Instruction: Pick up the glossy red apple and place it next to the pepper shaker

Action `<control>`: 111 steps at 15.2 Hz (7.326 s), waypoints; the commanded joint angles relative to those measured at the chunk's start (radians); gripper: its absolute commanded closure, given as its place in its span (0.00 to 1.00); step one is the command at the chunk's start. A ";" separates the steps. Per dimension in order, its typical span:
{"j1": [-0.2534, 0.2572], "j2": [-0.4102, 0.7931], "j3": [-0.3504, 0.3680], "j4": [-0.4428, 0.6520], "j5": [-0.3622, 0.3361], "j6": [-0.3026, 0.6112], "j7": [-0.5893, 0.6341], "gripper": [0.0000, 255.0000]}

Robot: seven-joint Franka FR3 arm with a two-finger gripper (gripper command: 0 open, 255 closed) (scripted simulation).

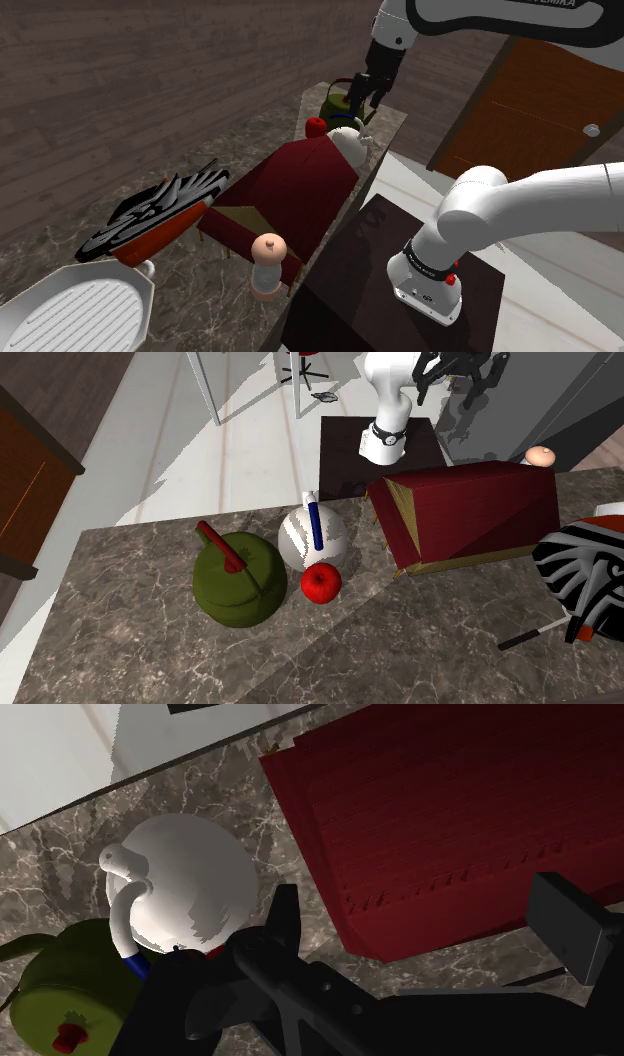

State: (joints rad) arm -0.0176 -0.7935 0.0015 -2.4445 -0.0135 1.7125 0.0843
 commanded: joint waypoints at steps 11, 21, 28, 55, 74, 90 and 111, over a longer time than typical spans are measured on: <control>-0.016 0.243 -0.197 0.003 -0.071 0.280 -0.286 0.00; 0.018 0.606 -0.373 0.171 0.022 0.496 -0.612 0.00; 0.005 0.902 -0.427 0.384 0.213 0.553 -0.881 0.00; -0.061 1.157 -0.385 0.547 0.372 0.615 -1.052 1.00; -0.043 1.057 -0.415 0.634 0.294 0.442 -0.983 1.00; -0.041 1.006 -0.429 0.784 0.249 0.250 -0.935 1.00; 0.002 0.913 -0.418 0.905 0.189 0.056 -0.835 1.00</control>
State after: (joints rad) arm -0.0324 0.1511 -0.4213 -1.5029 0.1921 1.7580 -0.7710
